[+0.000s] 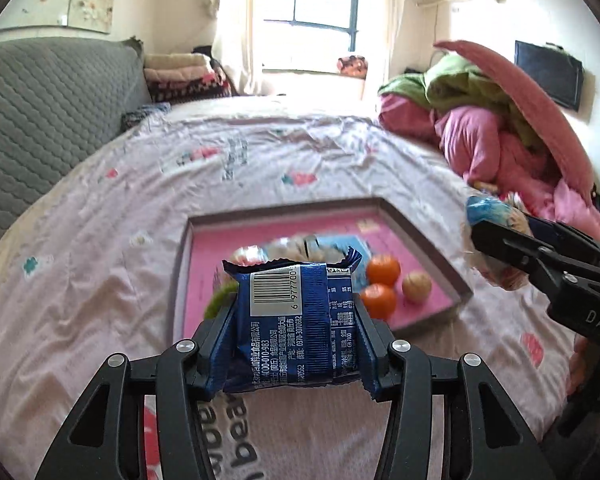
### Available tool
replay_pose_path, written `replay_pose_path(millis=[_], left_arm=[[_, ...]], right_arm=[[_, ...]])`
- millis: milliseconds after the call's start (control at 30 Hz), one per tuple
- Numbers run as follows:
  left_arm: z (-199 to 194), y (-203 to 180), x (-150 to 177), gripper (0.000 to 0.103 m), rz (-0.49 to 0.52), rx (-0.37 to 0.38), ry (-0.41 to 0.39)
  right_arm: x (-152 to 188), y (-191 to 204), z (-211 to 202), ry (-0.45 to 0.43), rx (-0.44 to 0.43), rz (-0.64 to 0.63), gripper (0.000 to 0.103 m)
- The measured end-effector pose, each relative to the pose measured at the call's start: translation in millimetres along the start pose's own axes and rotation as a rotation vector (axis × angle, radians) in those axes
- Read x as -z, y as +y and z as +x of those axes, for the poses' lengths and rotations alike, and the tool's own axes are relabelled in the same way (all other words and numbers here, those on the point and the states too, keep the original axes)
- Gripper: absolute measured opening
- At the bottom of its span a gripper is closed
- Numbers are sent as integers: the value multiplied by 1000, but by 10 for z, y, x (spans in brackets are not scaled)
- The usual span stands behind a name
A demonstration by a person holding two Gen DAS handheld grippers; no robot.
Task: Organize objects
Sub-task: 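Lift and carry the snack pack and egg toy over the tray with both tools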
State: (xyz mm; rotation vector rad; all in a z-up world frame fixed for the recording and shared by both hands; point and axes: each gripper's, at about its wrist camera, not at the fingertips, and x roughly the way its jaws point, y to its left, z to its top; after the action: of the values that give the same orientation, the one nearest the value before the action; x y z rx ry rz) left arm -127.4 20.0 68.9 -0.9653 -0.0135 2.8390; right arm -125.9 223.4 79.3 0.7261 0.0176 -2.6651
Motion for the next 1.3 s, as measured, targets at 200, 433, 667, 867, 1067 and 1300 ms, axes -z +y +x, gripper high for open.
replay_pose_path(millis=[200, 433, 667, 867, 1067, 1300], left_arm=[[102, 112, -178, 53, -30, -13, -21], [163, 95, -295, 53, -26, -42, -57], [401, -42, -342, 53, 45, -40, -48], [571, -134, -257, 53, 63, -27, 5], [677, -150, -194, 53, 54, -14, 40], [751, -196, -115, 53, 68, -23, 65]], right_arm=[[-171, -108, 61, -34, 27, 9, 55], [-289, -231, 136, -59, 37, 16, 56], [-291, -226, 325, -34, 69, -36, 56], [-153, -170, 582, 86, 51, -64, 55], [-18, -170, 689, 155, 48, -71, 56], [107, -203, 806, 211, 53, -61, 56]])
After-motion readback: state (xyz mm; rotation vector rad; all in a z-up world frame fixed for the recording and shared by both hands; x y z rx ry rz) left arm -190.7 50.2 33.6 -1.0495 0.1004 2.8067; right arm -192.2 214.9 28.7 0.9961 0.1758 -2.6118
